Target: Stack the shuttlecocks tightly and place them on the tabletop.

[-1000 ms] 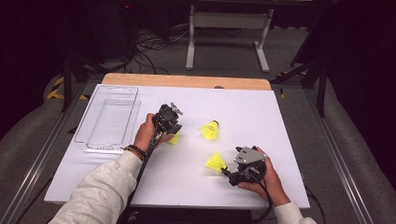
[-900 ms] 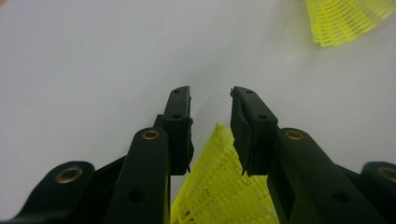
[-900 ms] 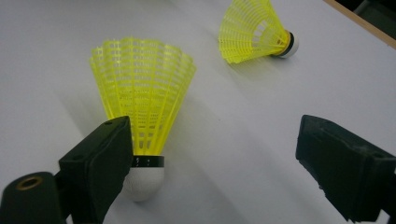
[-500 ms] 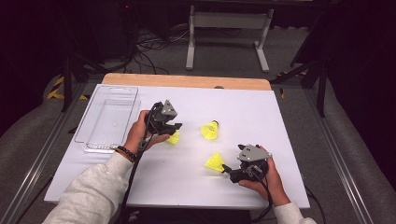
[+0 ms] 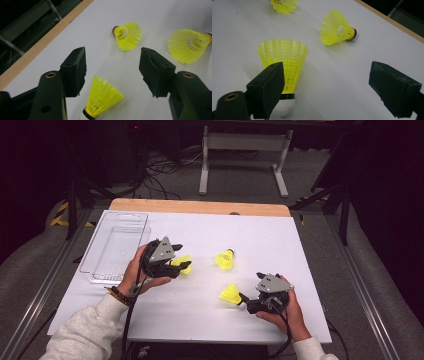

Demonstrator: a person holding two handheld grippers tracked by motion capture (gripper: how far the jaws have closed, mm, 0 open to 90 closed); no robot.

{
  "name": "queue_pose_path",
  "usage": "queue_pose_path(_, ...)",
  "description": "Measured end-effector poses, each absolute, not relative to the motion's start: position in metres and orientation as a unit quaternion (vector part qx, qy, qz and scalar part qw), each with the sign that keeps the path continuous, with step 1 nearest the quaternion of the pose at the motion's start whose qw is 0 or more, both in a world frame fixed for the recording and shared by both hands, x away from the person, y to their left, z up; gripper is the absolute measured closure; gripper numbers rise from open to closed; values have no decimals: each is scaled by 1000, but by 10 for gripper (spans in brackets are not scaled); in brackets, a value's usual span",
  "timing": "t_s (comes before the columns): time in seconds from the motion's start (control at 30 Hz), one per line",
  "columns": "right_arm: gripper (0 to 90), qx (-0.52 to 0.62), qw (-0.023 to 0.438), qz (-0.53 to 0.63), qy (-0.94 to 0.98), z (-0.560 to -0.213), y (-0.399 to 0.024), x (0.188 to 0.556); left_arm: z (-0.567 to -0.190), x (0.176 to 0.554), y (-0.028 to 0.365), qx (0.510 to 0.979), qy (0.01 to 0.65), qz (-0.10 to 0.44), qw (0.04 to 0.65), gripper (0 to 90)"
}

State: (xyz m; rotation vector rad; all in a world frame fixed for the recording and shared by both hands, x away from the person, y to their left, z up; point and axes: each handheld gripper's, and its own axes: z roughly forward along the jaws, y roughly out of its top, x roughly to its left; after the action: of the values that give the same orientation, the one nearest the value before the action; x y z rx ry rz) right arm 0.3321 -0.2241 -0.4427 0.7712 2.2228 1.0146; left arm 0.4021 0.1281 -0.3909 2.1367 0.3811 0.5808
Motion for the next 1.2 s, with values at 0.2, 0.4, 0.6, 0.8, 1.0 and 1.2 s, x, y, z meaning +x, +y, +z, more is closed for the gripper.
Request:
queue_pose_path(0.2, 162, 299, 306, 388, 817, -439, -228, 331, -394, 389, 141, 846, 139, 236, 457, 302)
queue_pose_path(0.4, 165, 301, 305, 395, 813, -437, -231, 333, -402, 378, 153, 835, 131, 240, 478, 230)
queue_pose_path(0.6, 190, 282, 306, 406, 814, -434, -227, 332, -410, 365, 167, 824, 122, 244, 496, 196)
queue_pose_path(0.8, 243, 272, 293, 413, 818, -431, -224, 330, -416, 352, 181, 821, 114, 247, 502, 177)
queue_pose_path(1.0, 258, 269, 273, 429, 818, -430, -226, 327, -426, 341, 203, 818, 124, 241, 507, 165)
queue_pose_path(1.2, 271, 265, 272, 421, 824, -432, -225, 321, -436, 331, 221, 814, 139, 239, 510, 146)
